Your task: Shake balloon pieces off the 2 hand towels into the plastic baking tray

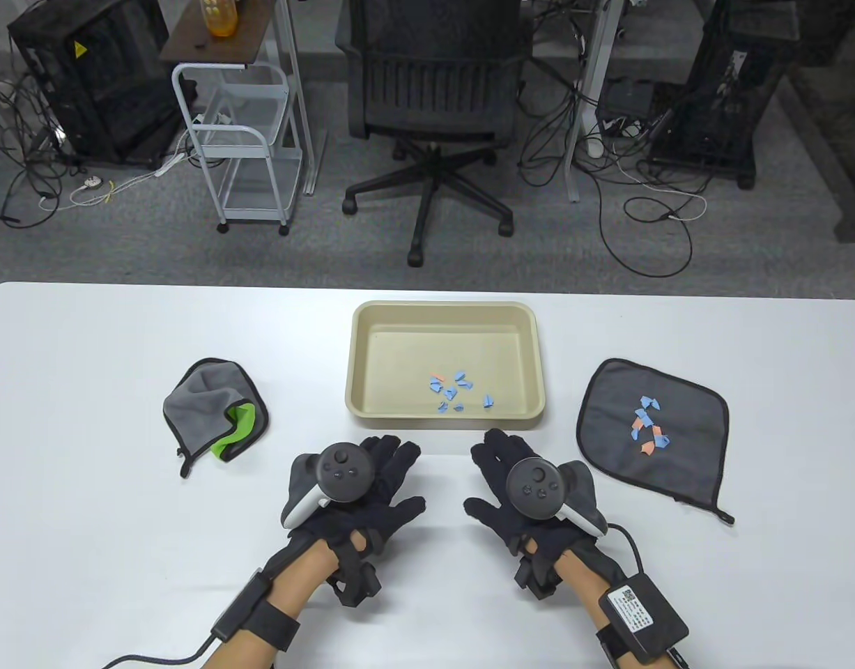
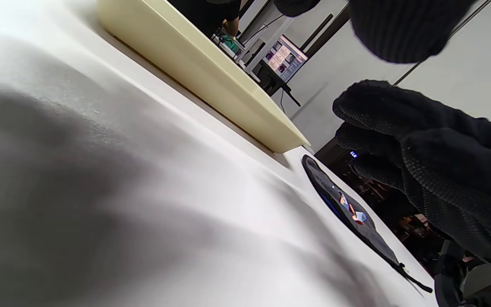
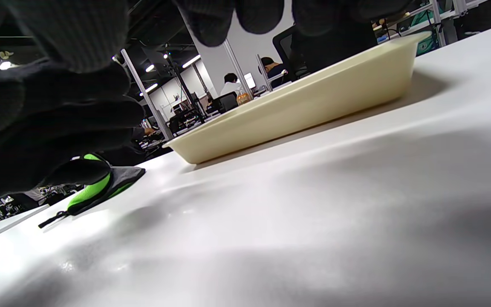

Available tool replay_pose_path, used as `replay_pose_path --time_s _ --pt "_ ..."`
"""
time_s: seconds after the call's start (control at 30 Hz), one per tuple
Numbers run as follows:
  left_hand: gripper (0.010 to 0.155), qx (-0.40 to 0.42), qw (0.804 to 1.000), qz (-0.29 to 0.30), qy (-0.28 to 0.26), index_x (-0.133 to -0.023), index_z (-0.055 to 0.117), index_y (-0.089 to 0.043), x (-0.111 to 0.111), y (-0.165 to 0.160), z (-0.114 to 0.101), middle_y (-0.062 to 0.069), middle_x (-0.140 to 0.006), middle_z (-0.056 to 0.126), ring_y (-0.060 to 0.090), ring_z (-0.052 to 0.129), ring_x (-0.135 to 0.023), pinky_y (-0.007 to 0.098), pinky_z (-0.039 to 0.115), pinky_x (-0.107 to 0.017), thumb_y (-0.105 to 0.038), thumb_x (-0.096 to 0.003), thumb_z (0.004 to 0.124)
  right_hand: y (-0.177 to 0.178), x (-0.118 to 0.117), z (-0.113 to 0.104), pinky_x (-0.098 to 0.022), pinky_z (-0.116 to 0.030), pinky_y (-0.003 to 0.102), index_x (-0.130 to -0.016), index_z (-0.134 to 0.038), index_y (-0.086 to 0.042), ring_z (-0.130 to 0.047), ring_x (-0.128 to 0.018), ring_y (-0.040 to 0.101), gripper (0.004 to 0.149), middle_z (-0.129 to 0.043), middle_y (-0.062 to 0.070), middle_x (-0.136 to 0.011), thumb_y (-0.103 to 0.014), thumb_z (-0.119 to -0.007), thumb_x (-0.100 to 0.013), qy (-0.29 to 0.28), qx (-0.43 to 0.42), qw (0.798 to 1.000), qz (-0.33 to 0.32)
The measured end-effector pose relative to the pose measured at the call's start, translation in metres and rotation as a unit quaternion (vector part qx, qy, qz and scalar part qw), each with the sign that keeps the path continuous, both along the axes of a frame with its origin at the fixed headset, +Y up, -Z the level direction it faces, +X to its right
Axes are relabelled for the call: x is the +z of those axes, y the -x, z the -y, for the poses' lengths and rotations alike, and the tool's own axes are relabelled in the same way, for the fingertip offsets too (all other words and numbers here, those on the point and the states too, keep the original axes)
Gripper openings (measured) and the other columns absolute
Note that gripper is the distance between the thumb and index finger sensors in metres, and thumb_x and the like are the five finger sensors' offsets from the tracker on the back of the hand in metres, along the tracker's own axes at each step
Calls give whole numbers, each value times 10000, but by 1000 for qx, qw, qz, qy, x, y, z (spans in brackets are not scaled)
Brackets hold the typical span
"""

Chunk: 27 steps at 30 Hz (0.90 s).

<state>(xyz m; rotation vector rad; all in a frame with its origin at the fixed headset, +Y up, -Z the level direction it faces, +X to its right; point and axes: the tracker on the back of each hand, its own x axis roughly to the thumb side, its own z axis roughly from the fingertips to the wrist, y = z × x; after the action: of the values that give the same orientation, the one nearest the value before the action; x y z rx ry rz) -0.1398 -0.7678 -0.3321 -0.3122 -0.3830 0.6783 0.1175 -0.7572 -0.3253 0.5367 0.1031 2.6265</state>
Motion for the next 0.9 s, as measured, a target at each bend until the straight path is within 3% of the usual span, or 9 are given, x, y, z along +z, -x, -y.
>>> replay_pose_path --time_s 0.17,0.3,0.63,0.77,0.9 --pt "815 2 1000 -1 -2 -1038 238 -406 0 2 -2 66 -1134 154 421 92 -1073 698 288 -718 -599 -378 675 -2 -1 -5 -704 -439 673 -1023 -468 -228 -343 -1047 460 776 -361 111 -1177 -572 -730 -379 -3 7 1000 6" --pt "813 1 1000 -1 -8 -1039 245 -402 1 4 -5 67 -1135 163 422 98 -1075 698 291 -720 -598 -378 676 -14 -8 -23 -704 -398 703 -1030 -467 -308 -276 -1061 467 766 -337 75 -1197 -604 -726 -372 -14 8 999 36" --pt "824 -2 1000 -1 -16 -1036 218 -408 2 7 -8 67 -1136 150 430 85 -1071 702 283 -718 -607 -377 671 -92 -63 -79 -700 -306 744 -1034 -426 -421 -155 -1073 452 792 -236 0 -1219 -681 -709 -341 -20 75 983 167" --pt "823 0 1000 -4 -16 -1038 223 -404 2 8 -8 69 -1136 152 434 87 -1070 703 285 -718 -608 -378 670 -130 -92 -83 -693 -289 761 -1032 -368 -456 -114 -1070 456 815 -159 -26 -1215 -707 -700 -331 17 94 970 224" --pt "822 -8 1000 -4 -13 -1038 227 -404 2 8 -7 69 -1136 152 434 87 -1070 704 284 -717 -606 -377 671 -161 -113 -69 -689 -290 773 -1017 -289 -506 -78 -1066 458 839 -68 -52 -1200 -732 -687 -313 55 133 954 263"
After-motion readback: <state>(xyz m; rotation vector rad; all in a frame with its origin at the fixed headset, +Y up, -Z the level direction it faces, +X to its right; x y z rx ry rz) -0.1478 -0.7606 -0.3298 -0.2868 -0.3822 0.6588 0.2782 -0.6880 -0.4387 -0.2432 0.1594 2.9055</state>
